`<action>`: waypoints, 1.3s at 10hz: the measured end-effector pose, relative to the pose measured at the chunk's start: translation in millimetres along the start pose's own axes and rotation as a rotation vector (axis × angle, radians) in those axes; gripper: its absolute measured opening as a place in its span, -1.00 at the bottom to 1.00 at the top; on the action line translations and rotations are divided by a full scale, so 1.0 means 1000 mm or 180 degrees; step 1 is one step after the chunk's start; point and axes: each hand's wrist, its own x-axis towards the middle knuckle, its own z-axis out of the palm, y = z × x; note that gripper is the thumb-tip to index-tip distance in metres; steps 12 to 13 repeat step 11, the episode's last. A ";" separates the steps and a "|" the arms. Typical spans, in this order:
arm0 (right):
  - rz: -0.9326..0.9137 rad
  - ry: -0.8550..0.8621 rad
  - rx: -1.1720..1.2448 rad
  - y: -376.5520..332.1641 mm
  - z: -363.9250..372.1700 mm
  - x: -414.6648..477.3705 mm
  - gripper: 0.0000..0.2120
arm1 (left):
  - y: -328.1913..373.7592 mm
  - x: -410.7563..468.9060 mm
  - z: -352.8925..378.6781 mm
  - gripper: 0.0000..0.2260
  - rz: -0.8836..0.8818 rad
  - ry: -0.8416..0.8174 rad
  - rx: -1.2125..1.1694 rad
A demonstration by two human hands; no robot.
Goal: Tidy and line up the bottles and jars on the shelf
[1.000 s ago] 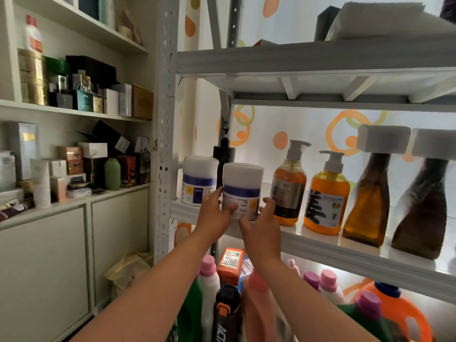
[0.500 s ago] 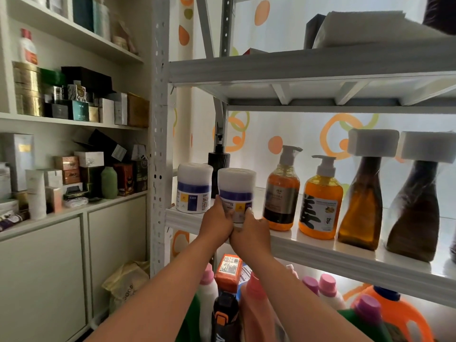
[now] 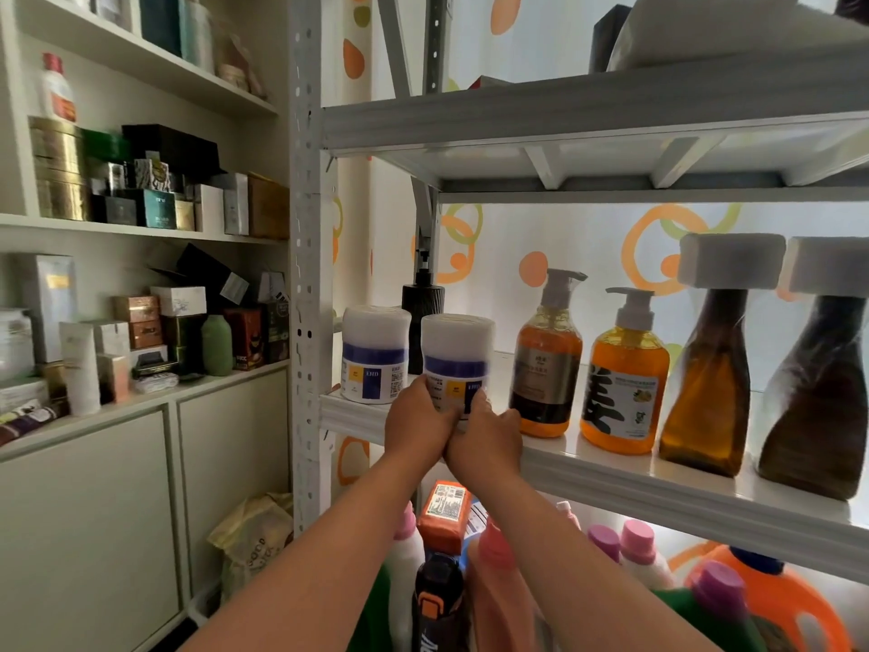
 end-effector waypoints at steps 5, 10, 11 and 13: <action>-0.0227 0.0340 0.0063 0.006 0.008 -0.003 -0.59 | -0.002 -0.002 0.003 -0.70 0.0056 0.0120 -0.0021; -0.0805 -0.0122 -0.0193 0.014 -0.011 -0.019 -0.58 | -0.014 -0.031 0.010 -0.79 0.0623 0.0541 -0.0333; -0.1052 -0.0137 0.0003 0.017 -0.026 -0.033 -0.58 | -0.017 -0.045 0.018 -0.82 0.0871 0.0841 -0.0205; -0.1052 -0.0137 0.0003 0.017 -0.026 -0.033 -0.58 | -0.017 -0.045 0.018 -0.82 0.0871 0.0841 -0.0205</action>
